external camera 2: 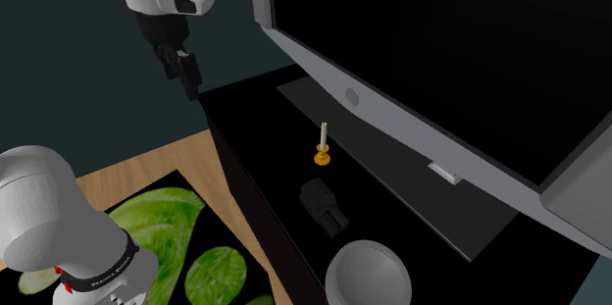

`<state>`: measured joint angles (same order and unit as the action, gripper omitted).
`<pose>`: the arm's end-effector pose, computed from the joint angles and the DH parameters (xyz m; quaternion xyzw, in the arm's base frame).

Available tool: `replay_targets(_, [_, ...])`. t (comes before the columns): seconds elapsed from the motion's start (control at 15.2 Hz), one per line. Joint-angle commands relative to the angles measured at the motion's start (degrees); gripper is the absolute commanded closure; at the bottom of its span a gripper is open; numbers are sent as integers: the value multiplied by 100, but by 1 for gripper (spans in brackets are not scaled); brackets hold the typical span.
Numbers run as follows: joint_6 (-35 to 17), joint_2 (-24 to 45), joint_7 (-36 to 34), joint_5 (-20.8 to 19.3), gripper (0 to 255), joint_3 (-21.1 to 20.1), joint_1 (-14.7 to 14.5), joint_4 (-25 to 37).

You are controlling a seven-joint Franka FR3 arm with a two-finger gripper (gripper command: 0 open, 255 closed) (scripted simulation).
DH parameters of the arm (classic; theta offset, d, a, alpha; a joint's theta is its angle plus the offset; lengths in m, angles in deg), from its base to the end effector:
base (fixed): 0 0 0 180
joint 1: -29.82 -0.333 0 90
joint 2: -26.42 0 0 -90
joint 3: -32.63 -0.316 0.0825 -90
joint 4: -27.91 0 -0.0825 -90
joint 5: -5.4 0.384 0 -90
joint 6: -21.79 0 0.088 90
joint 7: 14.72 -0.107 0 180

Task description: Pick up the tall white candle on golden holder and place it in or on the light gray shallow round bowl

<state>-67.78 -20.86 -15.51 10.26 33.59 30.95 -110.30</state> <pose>0.2946 -0.0030 0.5756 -0.9985 0.0225 0.0115 0.0486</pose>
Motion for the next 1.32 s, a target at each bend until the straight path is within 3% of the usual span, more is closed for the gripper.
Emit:
replay_targets(0.0, [0, 0, 0, 0, 0, 0, 0, 0])
replay_targets(0.59, [-1345, 1642, 914, -410, 0, 492, 59, 314])
replay_targets(1.25, [-2412, 3751, 1858, -466, 0, 912, 76, 1412])
